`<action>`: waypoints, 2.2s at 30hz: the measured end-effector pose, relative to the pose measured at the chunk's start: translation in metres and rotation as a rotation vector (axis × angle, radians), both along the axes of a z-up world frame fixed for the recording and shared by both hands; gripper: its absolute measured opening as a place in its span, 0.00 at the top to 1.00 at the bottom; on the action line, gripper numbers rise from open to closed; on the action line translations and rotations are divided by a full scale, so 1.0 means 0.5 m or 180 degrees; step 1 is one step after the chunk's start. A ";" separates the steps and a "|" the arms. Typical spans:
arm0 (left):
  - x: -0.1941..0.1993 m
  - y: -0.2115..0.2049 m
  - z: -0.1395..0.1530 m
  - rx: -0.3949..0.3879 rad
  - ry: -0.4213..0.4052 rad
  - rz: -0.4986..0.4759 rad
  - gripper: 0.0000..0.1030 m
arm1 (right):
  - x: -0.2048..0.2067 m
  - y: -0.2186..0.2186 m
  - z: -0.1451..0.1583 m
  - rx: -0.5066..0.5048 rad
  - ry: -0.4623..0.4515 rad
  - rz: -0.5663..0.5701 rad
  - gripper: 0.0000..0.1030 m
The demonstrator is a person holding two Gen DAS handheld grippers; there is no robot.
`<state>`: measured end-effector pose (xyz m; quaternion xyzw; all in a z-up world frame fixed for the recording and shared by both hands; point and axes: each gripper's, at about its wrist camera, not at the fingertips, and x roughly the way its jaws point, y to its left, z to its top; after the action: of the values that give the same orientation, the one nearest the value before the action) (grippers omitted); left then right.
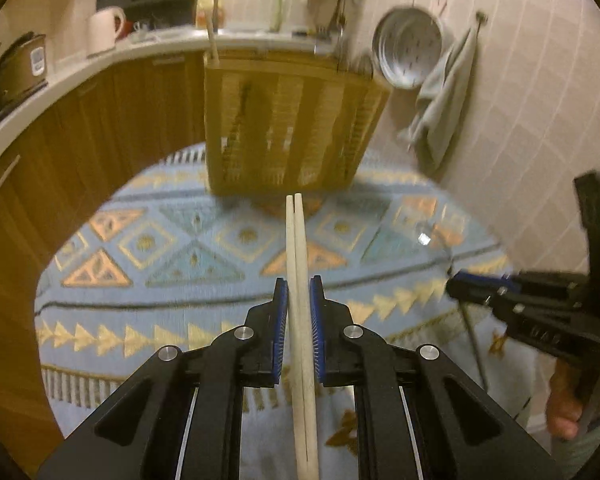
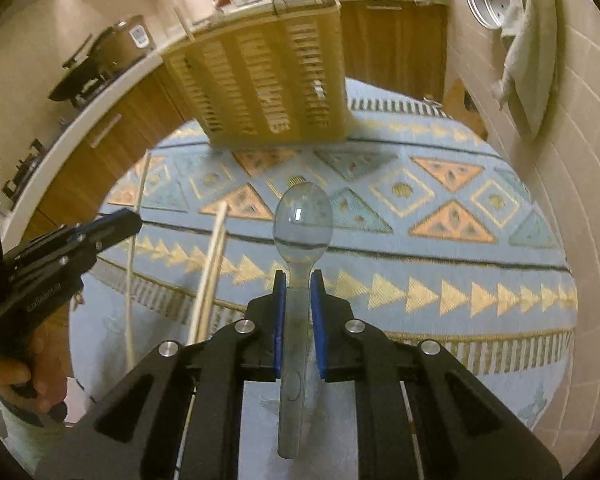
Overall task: Organize utensils
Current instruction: 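Lift the chopstick and clear spoon and carry them over the basket, then open both grippers to drop the chopstick and spoon into the basket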
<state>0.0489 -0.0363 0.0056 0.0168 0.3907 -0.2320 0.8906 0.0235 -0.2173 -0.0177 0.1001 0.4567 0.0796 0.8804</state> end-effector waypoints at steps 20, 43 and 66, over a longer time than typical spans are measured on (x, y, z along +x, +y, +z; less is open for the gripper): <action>0.078 0.012 0.288 -0.0718 -0.1515 0.0239 0.92 | 0.071 -0.020 0.239 0.0053 -0.1483 0.0022 0.90; 0.262 0.005 0.302 -0.0867 -0.2090 0.0434 0.92 | 0.339 -0.067 0.250 0.0087 -0.2347 -0.0348 0.90; 0.296 -0.016 0.215 -0.0749 -0.1876 0.0273 0.96 | 0.343 -0.061 0.183 0.0016 -0.2344 -0.0191 0.89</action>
<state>0.1971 -0.0443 0.1132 -0.0363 0.0867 -0.2231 0.9703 0.1951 -0.2479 0.0740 0.0804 0.1059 0.0856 0.9874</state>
